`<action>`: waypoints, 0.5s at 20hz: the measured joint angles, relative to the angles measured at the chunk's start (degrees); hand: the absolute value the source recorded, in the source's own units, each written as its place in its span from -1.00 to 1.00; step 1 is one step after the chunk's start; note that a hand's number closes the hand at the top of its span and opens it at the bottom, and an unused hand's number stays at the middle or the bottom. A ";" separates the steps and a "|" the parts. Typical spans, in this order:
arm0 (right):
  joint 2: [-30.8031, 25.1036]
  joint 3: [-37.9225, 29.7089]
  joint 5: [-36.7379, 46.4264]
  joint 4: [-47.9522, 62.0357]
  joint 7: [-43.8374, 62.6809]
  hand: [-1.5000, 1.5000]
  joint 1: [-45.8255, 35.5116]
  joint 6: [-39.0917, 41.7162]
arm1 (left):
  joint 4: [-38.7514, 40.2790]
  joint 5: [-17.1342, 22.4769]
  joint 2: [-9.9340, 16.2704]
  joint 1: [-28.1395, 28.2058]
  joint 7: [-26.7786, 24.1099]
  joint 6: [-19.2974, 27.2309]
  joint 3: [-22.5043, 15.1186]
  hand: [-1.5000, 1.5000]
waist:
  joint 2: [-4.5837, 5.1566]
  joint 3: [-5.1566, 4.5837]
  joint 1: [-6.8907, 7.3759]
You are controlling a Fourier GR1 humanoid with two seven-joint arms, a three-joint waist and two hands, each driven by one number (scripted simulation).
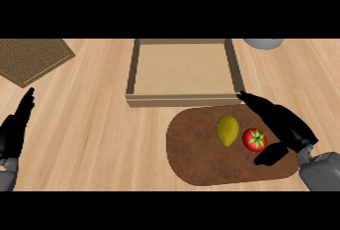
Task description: Pick the lemon from the cutting board and place it in the cardboard box
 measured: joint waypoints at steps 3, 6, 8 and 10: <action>2.72 -0.57 2.64 1.84 0.74 -1.00 -1.66 1.77 | -1.30 -1.43 -1.08 0.01 1.31 -0.10 0.42 0.00 | 0.02 0.03 0.01; 4.90 -1.97 5.07 3.29 0.27 -1.00 -2.41 3.47 | 0.83 -2.25 -1.77 -1.31 0.50 -1.56 2.08 0.00 | -0.06 -0.01 -0.15; 5.74 -3.04 6.43 3.01 -0.32 -1.00 -1.68 4.46 | 0.08 -2.91 -2.24 -1.34 1.18 -2.14 2.89 0.00 | -0.09 -0.02 -0.16; 6.71 -4.14 7.15 2.69 -0.86 -1.00 -1.29 5.47 | -1.77 -4.04 -3.11 -0.24 1.90 -2.07 2.96 0.00 | -0.07 0.01 -0.11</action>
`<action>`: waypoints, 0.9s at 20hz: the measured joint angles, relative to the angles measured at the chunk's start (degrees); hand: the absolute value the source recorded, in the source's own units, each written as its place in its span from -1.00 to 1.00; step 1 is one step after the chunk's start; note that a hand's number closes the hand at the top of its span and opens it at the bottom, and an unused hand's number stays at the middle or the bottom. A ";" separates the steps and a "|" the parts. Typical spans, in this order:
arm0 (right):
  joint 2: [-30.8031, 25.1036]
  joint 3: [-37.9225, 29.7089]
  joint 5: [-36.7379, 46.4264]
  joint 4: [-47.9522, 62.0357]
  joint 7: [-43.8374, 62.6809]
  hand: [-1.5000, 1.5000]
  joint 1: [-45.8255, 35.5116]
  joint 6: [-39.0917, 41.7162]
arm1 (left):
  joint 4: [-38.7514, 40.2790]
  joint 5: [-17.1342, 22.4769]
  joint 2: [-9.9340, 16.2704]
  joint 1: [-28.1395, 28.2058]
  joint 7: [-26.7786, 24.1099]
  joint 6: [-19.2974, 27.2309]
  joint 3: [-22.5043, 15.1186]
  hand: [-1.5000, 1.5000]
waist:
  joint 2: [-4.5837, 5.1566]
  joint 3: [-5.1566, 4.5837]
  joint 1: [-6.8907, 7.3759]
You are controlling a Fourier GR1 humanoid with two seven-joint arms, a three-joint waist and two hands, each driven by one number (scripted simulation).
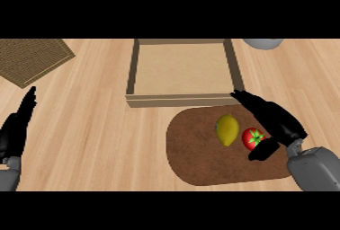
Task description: Pick the lemon from the cutting board and place it in the cardboard box
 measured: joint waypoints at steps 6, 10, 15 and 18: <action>4.29 -0.25 2.91 -1.42 -1.86 -1.00 1.34 1.26 | -1.46 -1.84 -1.87 1.73 -0.29 -1.09 1.19 0.00 | 0.03 0.02 0.03; 5.66 -0.46 3.38 -5.78 -1.95 -1.00 2.79 3.34 | -0.05 -2.63 -2.04 0.20 -0.26 -2.00 2.62 0.00 | 0.04 0.03 -0.16; 8.29 -0.41 5.67 -8.08 0.49 -1.00 2.82 6.27 | 1.52 -3.82 -3.10 0.19 -2.04 -2.89 3.99 0.00 | 0.04 0.02 -0.10; 9.64 1.00 8.57 -8.12 2.75 -1.00 3.82 6.74 | 1.23 -4.16 -3.11 -0.35 -1.32 -3.60 4.55 0.00 | 0.05 0.02 -0.10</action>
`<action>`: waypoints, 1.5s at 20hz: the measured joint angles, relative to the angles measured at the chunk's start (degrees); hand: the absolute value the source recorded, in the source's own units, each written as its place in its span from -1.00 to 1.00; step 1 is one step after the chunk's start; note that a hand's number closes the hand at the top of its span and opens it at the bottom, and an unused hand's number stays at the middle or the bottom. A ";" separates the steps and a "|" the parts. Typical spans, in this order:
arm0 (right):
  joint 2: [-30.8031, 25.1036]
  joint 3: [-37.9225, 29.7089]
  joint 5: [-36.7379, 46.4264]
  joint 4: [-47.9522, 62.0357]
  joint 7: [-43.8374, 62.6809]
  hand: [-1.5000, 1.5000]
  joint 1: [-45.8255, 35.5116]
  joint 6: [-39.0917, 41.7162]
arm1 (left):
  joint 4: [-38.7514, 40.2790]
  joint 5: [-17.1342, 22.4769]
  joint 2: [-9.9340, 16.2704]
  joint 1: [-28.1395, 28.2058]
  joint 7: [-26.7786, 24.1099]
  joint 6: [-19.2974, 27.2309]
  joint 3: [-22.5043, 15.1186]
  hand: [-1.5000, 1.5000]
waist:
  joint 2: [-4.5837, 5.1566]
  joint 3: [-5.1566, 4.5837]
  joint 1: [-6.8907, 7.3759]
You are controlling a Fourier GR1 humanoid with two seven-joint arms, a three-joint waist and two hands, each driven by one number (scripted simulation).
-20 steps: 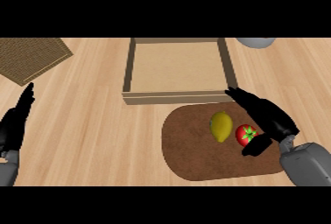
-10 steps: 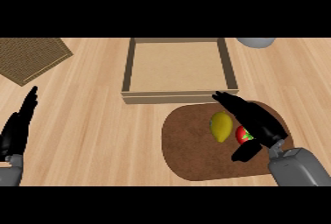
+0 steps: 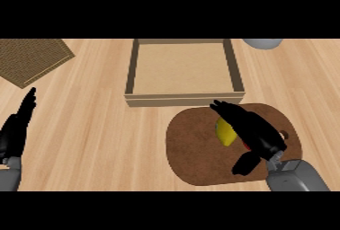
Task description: Pick the lemon from the cutting board and place it in the cardboard box
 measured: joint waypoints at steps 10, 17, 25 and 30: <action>4.88 -0.74 8.05 9.35 -0.34 1.00 -2.24 -4.60 | -0.87 -2.52 -2.41 0.24 0.14 -0.18 0.76 0.00 | -0.14 -0.19 0.10; 6.37 -1.87 14.59 12.43 -1.13 1.00 -4.03 -13.57 | -2.35 -2.47 -2.56 1.00 0.42 -1.05 1.54 0.00 | -0.32 -0.34 0.10; 14.49 -7.26 22.04 7.43 26.21 1.00 2.32 -18.71 | -2.41 -2.14 -2.04 2.14 0.25 -1.15 2.63 0.00 | -1.10 -0.62 -1.23; 16.35 -4.33 32.49 -1.03 41.25 1.00 4.93 -17.19 | -1.60 -2.22 -1.68 1.67 0.04 -1.53 2.97 0.00 | -0.68 -0.31 -1.17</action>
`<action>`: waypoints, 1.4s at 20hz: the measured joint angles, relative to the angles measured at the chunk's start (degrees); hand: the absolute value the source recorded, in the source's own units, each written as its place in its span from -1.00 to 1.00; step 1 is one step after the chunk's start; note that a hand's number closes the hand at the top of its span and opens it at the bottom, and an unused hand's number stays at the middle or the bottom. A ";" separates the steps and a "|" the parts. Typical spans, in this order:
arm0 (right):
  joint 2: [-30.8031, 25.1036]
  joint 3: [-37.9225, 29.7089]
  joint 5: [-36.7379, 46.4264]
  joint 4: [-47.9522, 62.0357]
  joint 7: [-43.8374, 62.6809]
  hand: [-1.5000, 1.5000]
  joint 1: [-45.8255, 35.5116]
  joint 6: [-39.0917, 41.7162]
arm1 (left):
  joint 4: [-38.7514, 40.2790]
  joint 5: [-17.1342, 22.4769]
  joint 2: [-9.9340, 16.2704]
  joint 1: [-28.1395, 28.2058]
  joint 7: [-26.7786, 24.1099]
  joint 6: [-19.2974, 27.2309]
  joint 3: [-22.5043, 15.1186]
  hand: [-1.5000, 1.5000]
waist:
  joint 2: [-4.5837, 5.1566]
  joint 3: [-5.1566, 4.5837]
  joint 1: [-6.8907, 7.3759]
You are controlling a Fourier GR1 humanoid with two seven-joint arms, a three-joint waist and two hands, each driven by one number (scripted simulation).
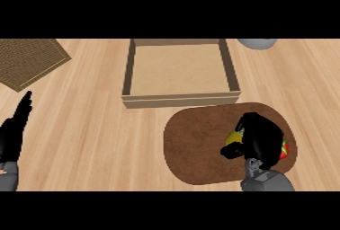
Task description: Pick the lemon from the cutting board and place it in the cardboard box
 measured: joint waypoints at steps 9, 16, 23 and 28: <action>0.21 6.29 14.11 -13.66 5.21 1.00 -7.59 6.53 | -0.97 -0.34 -0.09 -1.31 1.51 -1.02 -0.32 0.00 | 0.45 0.23 1.01; 0.64 5.42 8.83 -7.97 5.90 1.00 -22.74 7.42 | 0.97 -1.24 -1.20 -2.37 -0.11 -0.61 -0.19 0.00 | 0.72 0.27 1.67; 0.80 -3.01 0.64 7.07 5.67 1.00 -37.68 -0.65 | 1.51 -1.38 -1.08 -2.95 -0.45 -1.49 -0.10 0.00 | 0.98 0.29 2.41; 0.85 -9.83 -3.05 20.32 4.77 1.00 -47.31 -7.75 | 0.09 -2.22 -2.07 -2.94 0.59 -0.97 -0.94 0.00 | 1.14 0.30 2.92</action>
